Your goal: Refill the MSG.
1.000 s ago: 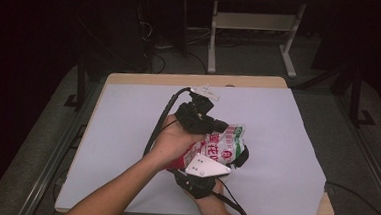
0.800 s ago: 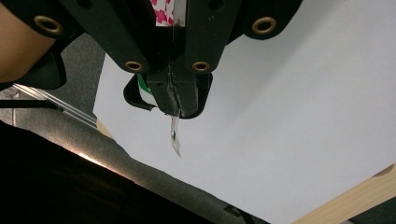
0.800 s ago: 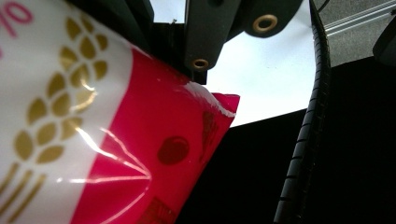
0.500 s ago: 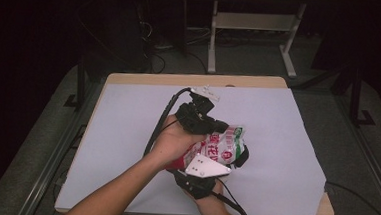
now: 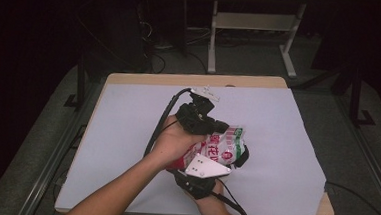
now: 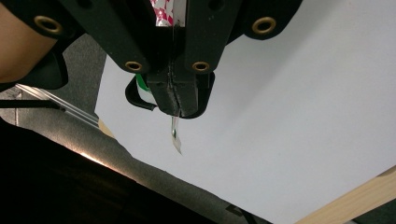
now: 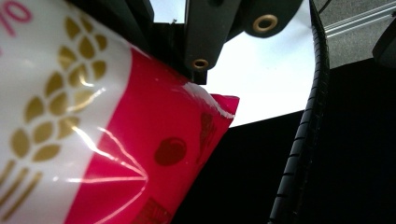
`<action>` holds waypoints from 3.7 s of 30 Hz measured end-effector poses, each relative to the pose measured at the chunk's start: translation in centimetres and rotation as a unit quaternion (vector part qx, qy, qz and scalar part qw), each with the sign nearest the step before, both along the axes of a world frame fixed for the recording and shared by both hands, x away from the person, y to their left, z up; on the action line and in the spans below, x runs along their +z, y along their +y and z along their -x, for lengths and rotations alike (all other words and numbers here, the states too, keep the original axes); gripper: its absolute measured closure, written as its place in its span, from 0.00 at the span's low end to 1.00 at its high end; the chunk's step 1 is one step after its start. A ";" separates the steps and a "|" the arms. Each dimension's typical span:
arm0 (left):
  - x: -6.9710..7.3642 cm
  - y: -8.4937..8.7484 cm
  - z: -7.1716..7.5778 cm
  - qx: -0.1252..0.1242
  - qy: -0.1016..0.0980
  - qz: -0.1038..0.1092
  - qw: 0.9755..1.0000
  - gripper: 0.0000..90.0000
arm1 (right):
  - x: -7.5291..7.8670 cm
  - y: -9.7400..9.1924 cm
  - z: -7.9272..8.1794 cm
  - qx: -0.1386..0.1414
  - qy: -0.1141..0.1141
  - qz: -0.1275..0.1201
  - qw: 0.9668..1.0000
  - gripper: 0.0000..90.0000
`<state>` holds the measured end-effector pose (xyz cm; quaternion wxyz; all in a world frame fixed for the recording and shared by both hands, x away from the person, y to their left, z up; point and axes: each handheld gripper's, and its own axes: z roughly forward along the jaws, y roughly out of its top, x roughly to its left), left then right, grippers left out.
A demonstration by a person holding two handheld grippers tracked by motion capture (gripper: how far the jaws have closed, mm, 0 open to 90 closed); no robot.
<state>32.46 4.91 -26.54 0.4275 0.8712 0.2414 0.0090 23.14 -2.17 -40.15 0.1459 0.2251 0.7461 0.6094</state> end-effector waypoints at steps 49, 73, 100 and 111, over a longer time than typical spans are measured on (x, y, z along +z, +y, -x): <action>0.0 1.4 0.6 -0.022 0.024 0.043 0.999 1.00 | -0.9 -0.2 0.0 0.008 0.013 0.014 1.000 1.00; 1.2 4.1 0.9 -0.064 0.027 0.098 0.993 1.00 | -1.3 -0.4 -0.5 -0.030 0.039 0.036 0.998 1.00; 1.5 9.8 1.3 -0.043 0.008 0.155 0.987 1.00 | -0.5 -0.8 -0.6 -0.033 0.030 0.053 0.998 1.00; 0.9 11.8 0.9 -0.022 -0.002 0.168 0.986 1.00 | 0.3 -3.2 -1.5 -0.030 0.055 0.058 0.996 1.00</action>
